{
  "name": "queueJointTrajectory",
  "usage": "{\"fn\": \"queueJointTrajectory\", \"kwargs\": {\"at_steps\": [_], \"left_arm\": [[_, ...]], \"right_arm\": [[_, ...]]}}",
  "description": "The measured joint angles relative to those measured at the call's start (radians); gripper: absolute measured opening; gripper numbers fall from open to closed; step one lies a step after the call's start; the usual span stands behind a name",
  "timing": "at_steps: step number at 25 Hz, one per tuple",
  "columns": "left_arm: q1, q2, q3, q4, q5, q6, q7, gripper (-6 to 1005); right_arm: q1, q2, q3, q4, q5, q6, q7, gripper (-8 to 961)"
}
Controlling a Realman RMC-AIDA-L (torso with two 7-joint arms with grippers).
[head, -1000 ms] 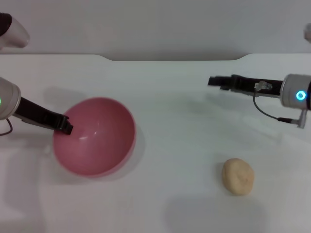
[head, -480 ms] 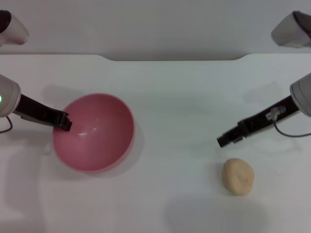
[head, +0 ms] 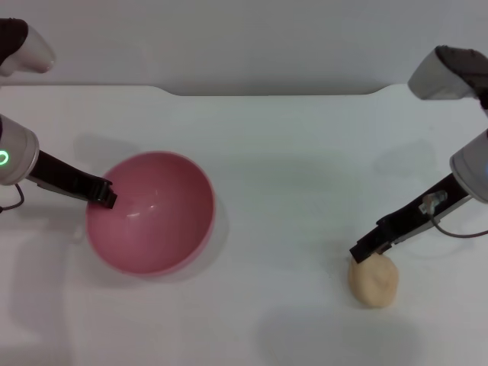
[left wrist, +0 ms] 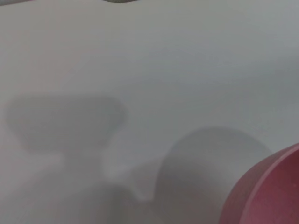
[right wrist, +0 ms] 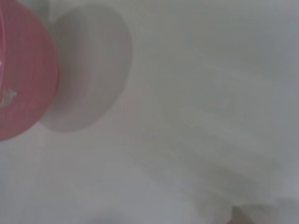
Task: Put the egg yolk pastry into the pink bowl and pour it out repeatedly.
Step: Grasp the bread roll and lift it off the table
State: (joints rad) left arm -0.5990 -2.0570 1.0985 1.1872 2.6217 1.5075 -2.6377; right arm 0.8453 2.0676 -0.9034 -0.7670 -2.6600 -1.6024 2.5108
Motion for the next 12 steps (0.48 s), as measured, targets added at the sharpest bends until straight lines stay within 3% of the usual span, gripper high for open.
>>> {"fn": "queueJointTrajectory", "kwargs": {"at_steps": [12], "left_arm": [[-0.003,0.0,0.013,0.0,0.0,-0.015,-0.004,-2]], "right_arm": [[0.024,0.006,-0.119,0.054,-0.002,0.023,0.049,376]]}}
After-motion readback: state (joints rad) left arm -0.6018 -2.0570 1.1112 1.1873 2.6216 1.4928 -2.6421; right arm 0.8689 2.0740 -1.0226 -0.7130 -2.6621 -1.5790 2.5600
